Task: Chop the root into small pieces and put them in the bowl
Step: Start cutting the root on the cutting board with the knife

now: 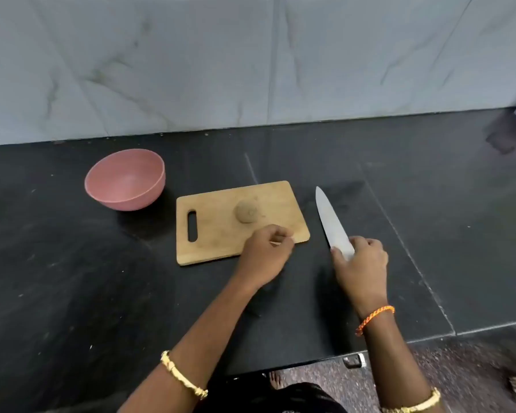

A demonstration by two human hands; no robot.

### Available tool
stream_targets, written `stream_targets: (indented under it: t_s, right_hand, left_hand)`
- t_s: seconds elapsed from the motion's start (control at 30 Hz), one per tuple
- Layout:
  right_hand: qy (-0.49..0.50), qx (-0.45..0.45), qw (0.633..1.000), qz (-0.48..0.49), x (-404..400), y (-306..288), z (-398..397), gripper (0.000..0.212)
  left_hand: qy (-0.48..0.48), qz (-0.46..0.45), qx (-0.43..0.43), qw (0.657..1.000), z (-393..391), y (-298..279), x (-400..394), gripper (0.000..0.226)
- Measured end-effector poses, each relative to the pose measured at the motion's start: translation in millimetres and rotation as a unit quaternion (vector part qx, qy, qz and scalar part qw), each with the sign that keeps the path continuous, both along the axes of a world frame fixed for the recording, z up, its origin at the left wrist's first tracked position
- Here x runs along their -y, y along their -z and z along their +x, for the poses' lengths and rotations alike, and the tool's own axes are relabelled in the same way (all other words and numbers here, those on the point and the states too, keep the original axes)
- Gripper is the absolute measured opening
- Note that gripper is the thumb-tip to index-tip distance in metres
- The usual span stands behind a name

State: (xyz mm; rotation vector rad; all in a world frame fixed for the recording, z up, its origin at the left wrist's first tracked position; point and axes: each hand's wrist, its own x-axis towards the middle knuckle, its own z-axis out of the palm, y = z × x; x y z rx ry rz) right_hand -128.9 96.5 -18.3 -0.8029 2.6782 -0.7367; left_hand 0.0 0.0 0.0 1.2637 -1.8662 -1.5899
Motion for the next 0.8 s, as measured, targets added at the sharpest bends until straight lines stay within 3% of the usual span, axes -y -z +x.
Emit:
stream_targets:
  t_s: [0.07, 0.13, 0.33, 0.43, 0.5, 0.57, 0.67, 0.73, 0.8]
  right_hand:
    - [0.024, 0.005, 0.996, 0.086, -4.5, -0.4, -13.3, 0.047]
    - [0.013, 0.019, 0.992, 0.123, -6.7, 2.7, -20.5, 0.048]
    - [-0.004, 0.133, 0.991, 0.034, -2.3, 6.8, -33.7, 0.024]
    - [-0.005, 0.147, 0.989, -0.02, 0.3, 6.6, -33.7, 0.015]
    - [-0.005, 0.183, 0.981, -0.071, 3.1, -0.3, -28.0, 0.013]
    - [-0.027, 0.221, 0.97, -0.101, 8.0, -7.3, -21.7, 0.013]
    - [-0.067, 0.275, 0.949, -0.136, 16.9, -18.6, -10.8, 0.011]
    - [-0.099, 0.284, 0.943, -0.14, 24.6, -24.3, -5.2, 0.011]
    - [-0.126, 0.27, 0.943, -0.145, 31.5, -26.3, 0.2, 0.012]
  left_hand:
    - [0.037, 0.106, -0.029, 0.993, -24.0, -1.1, -7.4, 0.014]
    - [0.061, 0.135, -0.01, 0.989, -45.2, 1.3, -14.3, 0.009]
    - [0.061, 0.144, 0.03, 0.987, -73.5, 10.1, -13.1, 0.012]
    - [0.046, 0.132, 0.001, 0.99, -71.0, 6.6, -7.0, 0.007]
    - [0.017, 0.074, -0.019, 0.997, -61.7, 0.3, -0.1, 0.014]
    - [-0.049, -0.074, -0.012, 0.996, -47.1, -2.3, 11.9, 0.014]
    - [-0.135, -0.272, 0.057, 0.951, -18.2, -0.9, 31.7, 0.024]
    - [-0.141, -0.292, 0.114, 0.939, -1.1, 5.2, 45.3, 0.041]
    - [-0.119, -0.263, 0.14, 0.947, 10.3, 13.3, 55.3, 0.059]
